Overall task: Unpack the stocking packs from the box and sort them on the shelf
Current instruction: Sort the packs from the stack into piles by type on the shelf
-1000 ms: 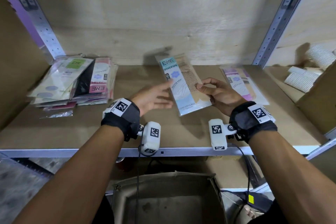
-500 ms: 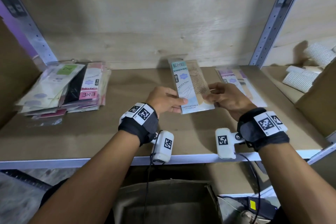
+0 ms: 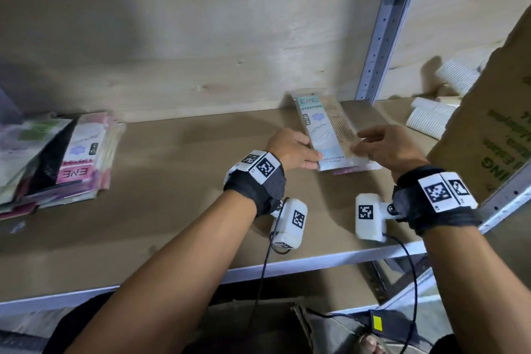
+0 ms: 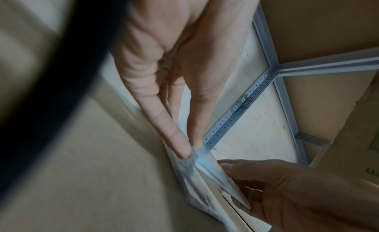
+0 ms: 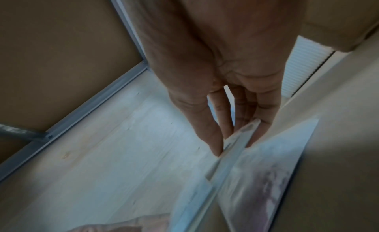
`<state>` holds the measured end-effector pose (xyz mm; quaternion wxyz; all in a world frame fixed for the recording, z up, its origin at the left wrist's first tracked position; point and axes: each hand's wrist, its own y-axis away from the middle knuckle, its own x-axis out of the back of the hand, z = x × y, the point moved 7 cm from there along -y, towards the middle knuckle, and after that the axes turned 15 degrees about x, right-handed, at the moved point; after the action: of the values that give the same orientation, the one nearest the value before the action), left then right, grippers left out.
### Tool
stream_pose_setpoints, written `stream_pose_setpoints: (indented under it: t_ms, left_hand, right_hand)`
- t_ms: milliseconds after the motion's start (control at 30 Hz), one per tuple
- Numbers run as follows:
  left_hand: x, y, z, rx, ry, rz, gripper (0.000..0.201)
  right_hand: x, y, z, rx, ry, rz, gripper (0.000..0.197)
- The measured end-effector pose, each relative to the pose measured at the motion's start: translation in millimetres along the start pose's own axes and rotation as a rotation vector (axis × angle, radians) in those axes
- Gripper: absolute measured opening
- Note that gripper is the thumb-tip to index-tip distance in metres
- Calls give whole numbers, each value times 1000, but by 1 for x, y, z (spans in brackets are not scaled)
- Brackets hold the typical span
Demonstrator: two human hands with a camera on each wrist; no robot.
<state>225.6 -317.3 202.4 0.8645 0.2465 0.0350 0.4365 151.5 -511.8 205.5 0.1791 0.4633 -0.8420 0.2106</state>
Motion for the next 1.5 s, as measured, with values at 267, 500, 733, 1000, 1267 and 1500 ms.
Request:
stream_pose_setpoints:
  t_ms: [267, 500, 733, 1000, 1267, 1500]
  left_hand:
    - [-27, -23, 1, 117, 57, -1, 56]
    - [-30, -32, 2, 128, 15, 34, 63]
    - [-32, -28, 2, 145, -11, 30, 58]
    - [-19, -16, 1, 149, -18, 55, 63]
    - [70, 29, -15, 61, -8, 182, 45]
    - [191, 86, -61, 15, 141, 415, 21]
  right_hand:
    - [9, -3, 17, -47, 120, -35, 46]
    - [9, -5, 18, -67, 148, -36, 46]
    - [10, -2, 19, -64, 156, -64, 45]
    - [17, 1, 3, 0, 194, 22, 41]
    - [-6, 8, -49, 215, 39, 67, 14]
    - [-120, 36, -119, 289, -174, -205, 12]
